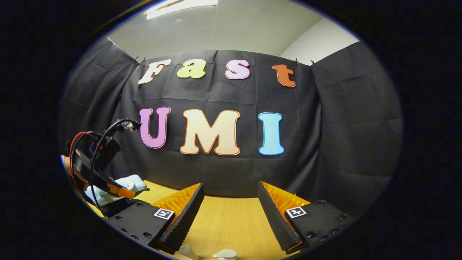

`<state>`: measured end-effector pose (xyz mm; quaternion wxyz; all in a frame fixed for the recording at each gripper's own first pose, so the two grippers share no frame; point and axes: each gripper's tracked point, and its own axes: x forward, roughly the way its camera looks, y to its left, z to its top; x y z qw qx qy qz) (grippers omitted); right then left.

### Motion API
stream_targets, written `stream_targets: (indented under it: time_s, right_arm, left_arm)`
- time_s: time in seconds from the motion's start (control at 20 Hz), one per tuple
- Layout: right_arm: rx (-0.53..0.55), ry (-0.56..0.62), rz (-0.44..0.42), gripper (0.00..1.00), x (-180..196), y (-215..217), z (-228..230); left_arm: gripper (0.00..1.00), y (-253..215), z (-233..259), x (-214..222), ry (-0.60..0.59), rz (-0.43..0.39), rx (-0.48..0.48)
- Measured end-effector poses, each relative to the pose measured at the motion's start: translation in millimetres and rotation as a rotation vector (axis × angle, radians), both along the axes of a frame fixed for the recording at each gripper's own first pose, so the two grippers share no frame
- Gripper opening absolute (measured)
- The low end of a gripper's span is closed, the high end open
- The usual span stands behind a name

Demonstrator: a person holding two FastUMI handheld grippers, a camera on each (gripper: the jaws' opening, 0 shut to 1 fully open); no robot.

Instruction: First open the suitcase, pack the skin care products into it, and then close the suitcase.

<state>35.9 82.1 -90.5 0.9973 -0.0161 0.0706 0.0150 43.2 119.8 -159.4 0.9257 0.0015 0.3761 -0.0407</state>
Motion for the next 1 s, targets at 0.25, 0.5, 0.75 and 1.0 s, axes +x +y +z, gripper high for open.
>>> stream_targets:
  time_s: [0.25,0.5,0.75,1.0]
  right_arm:
    - [-0.001,-0.01,0.016,0.96,5,31,1]
    - [-0.005,-0.019,0.019,0.96,8,63,1]
    - [-0.006,-0.017,0.032,0.96,13,99,-3]
    - [-0.025,-0.018,0.048,0.96,20,128,-4]
  left_arm:
    - [0.0,57,22,3,-0.037,0.012,0.008]
    - [0.0,132,42,13,-0.092,0.058,0.049]
    - [0.0,226,42,16,-0.103,0.138,0.093]
    - [0.0,319,15,9,-0.072,0.247,0.17]
